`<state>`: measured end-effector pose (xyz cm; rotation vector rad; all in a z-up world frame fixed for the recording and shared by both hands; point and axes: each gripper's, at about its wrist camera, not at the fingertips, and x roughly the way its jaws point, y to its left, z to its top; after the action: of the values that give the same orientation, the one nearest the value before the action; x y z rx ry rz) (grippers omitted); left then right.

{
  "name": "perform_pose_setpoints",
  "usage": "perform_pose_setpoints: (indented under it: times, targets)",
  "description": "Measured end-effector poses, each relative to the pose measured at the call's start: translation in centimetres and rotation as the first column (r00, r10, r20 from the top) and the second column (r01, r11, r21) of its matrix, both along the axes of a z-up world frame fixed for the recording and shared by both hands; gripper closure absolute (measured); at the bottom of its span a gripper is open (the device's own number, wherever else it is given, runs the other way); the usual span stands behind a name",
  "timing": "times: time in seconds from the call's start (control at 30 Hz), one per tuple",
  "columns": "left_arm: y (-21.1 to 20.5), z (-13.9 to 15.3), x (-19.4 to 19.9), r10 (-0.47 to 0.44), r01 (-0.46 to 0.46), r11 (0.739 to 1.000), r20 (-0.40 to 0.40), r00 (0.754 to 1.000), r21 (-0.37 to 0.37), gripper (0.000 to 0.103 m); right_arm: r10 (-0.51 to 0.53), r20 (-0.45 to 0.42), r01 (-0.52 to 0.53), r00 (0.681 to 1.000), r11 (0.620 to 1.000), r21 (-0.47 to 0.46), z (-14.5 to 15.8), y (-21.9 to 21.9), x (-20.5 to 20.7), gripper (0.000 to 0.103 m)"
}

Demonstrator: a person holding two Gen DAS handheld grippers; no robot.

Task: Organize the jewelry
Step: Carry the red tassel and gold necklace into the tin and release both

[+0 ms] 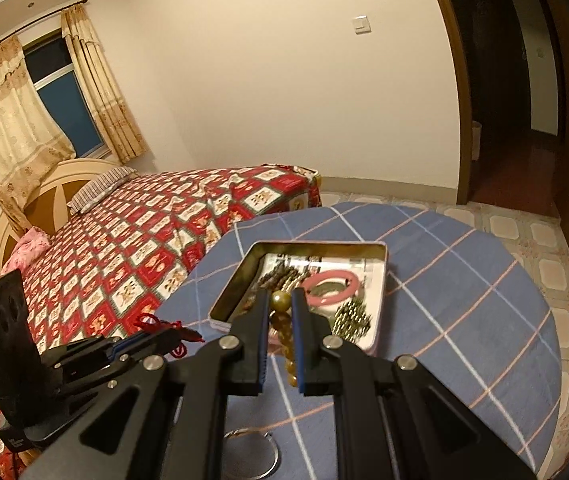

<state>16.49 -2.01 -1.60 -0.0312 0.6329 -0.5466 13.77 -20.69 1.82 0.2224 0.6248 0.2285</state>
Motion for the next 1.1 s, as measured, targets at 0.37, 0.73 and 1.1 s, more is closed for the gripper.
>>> perform_pose_setpoints:
  times: [0.37,0.73,1.1]
  targets:
    - [-1.8,1.7,5.7,-0.004,0.003,1.0,0.061,0.998,0.007,0.097,-0.049,0.048,0.048,0.998,0.999,0.021,2.2,-2.3,5.0,0.09]
    - [-4.1,-0.6,9.9,-0.029,0.028,0.999,0.036,0.999,0.029,0.097,-0.078,-0.037,0.079,0.996,0.996,0.045,-1.6,-3.6,10.1,0.09]
    - [-6.1,-6.6,12.2,0.001,0.015,0.986,-0.099,0.995,0.164,0.096,-0.084,-0.133,0.084,0.988,0.996,-0.009,-6.8,-3.8,11.3,0.089]
